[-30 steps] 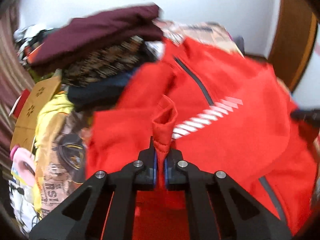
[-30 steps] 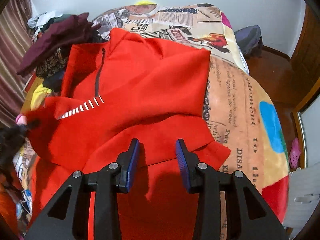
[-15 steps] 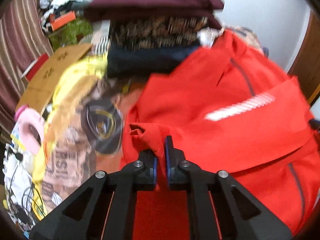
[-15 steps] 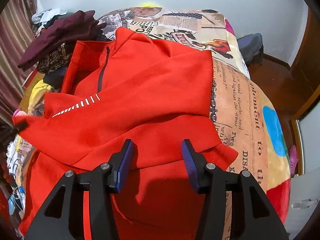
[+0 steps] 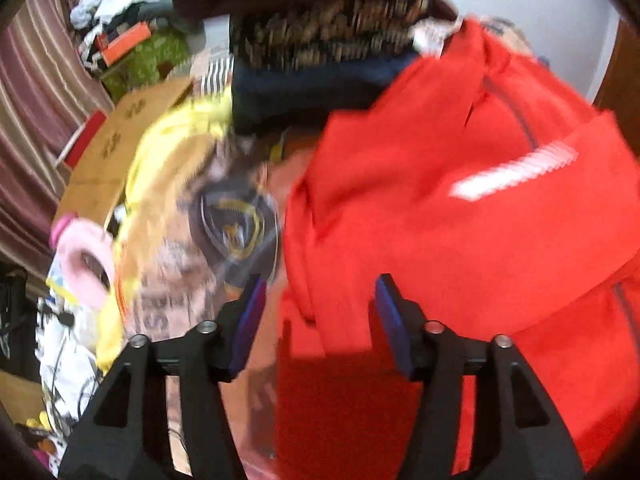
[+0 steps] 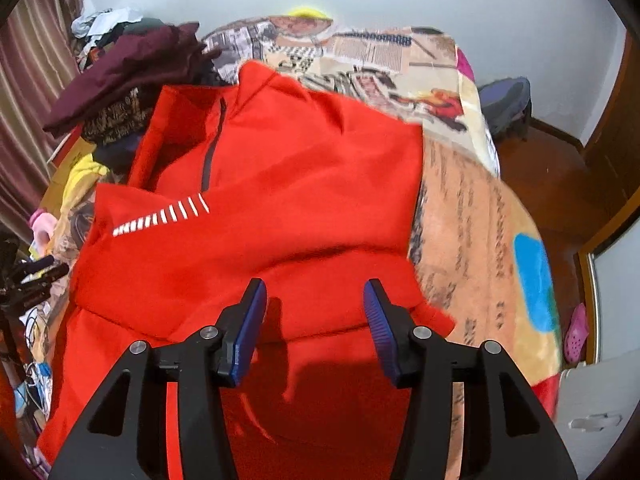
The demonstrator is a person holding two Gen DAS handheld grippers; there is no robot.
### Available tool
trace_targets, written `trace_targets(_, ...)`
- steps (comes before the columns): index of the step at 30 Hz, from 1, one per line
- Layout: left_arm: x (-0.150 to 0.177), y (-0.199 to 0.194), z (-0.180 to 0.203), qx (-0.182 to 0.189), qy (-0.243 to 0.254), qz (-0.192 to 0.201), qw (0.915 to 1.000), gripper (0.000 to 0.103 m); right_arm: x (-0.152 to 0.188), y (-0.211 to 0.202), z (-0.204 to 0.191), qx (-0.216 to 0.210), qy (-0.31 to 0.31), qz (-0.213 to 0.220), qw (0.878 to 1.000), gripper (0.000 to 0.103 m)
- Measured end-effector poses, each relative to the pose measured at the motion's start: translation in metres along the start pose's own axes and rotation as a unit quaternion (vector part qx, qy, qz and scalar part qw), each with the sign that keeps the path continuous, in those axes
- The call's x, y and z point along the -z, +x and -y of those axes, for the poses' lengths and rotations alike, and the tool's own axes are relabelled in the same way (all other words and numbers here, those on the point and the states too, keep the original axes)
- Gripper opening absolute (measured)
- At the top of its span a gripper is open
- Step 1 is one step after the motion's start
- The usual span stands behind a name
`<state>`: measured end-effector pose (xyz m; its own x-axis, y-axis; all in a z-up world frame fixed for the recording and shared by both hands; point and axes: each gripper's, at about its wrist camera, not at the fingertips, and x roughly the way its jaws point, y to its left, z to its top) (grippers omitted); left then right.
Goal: Fold large clothes
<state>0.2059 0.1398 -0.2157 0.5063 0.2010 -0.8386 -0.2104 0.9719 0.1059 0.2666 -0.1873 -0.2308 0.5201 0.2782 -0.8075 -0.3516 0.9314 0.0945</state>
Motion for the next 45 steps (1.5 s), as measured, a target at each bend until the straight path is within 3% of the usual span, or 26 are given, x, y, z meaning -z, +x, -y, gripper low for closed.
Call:
trace_targets(7, -0.059, -0.025, 0.030, 0.025, 0.031, 0.071, 0.9967, 0.067, -0.047, -0.008, -0.003, -0.005, -0.025, 0.037, 0.999, 0.047)
trace_targets(14, -0.108, -0.006, 0.070, 0.062, 0.055, 0.086, 0.9928, 0.068, -0.105, 0.018, -0.014, -0.025, -0.052, 0.048, 0.997, 0.047)
trace_targets(24, -0.162, 0.043, 0.110, 0.096, 0.074, 0.083, 0.9892, 0.068, -0.179, 0.128, -0.025, -0.059, -0.069, -0.022, 0.996, 0.047)
trace_targets(29, -0.176, 0.077, 0.126, 0.077, 0.080, 0.075, 0.9909, 0.068, -0.199, 0.185, -0.021, -0.044, -0.059, -0.059, 0.995, 0.047)
trace_targets(33, -0.184, 0.088, 0.125, 0.081, 0.070, 0.084, 0.9907, 0.048, -0.200, 0.190, -0.020, -0.067, -0.048, -0.041, 0.996, 0.045)
trace_targets(34, -0.185, 0.088, 0.123, 0.085, 0.067, 0.087, 0.9903, 0.042, -0.199, 0.190, -0.022, -0.078, -0.051, -0.041, 0.995, 0.040)
trace_targets(36, -0.188, 0.089, 0.121, 0.092, 0.067, 0.085, 0.9899, 0.014, -0.196, 0.186, -0.027, -0.095, -0.062, -0.047, 0.993, 0.014)
trace_targets(40, -0.189, 0.077, 0.112, 0.121, 0.060, 0.080, 0.9877, 0.010, -0.186, 0.168, -0.033, -0.100, -0.061, -0.038, 0.992, 0.008)
trace_targets(45, -0.192, 0.034, 0.095, 0.146, 0.060, 0.099, 0.9824, 0.010, -0.174, 0.092, -0.038, -0.099, -0.065, 0.031, 0.992, 0.008)
